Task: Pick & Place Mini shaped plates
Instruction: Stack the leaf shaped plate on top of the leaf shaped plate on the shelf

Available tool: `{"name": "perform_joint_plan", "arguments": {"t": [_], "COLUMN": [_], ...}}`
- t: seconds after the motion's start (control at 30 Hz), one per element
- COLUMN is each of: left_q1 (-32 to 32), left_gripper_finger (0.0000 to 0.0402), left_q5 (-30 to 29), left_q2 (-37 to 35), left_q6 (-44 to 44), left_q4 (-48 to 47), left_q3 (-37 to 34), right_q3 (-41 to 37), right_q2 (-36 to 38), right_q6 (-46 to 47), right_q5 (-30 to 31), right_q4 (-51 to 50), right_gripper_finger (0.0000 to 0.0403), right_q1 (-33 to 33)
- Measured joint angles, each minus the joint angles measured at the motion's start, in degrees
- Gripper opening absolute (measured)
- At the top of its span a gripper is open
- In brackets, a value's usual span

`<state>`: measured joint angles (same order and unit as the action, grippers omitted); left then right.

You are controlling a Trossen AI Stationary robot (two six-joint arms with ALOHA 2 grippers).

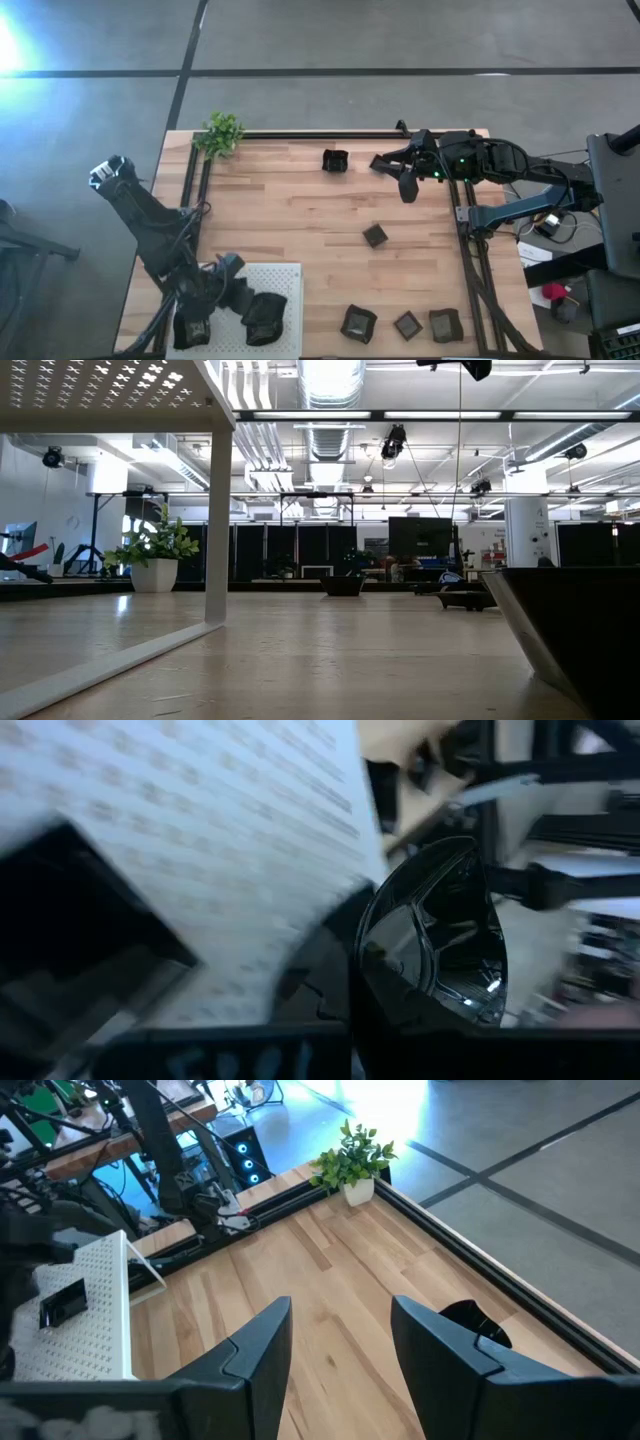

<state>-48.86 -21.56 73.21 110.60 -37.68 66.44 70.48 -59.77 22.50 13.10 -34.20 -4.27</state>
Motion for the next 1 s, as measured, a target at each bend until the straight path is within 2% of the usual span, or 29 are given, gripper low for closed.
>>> {"name": "perform_joint_plan", "arguments": {"t": [0.4, 0.73, 0.87, 1.0], "left_q1": [-0.64, -0.64, -0.64, -0.64], "left_gripper_finger": [0.0, 0.0, 0.0, 0.0], "left_q5": [1.45, 3.09, 3.13, 5.57], "left_q2": [3.8, 4.0, 4.0, 3.98], "left_q6": [1.1, 1.11, 0.63, -2.63], "left_q4": [3.74, 3.61, 3.15, 3.17], "left_q3": [0.39, 0.25, 0.06, 0.03], "right_q3": [0.0, 0.0, 0.0, 0.0], "right_q2": [0.0, 0.0, 0.0, 0.0], "right_q6": [0.85, 0.85, 0.85, 0.85], "right_q5": [0.33, 0.35, 0.37, 0.37], "right_q4": [0.01, 0.02, 0.0, 0.0], "right_gripper_finger": [0.0166, 0.0166, 0.0166, 0.0166], "right_q1": [0.0, 0.0, 0.0, 0.0]}}
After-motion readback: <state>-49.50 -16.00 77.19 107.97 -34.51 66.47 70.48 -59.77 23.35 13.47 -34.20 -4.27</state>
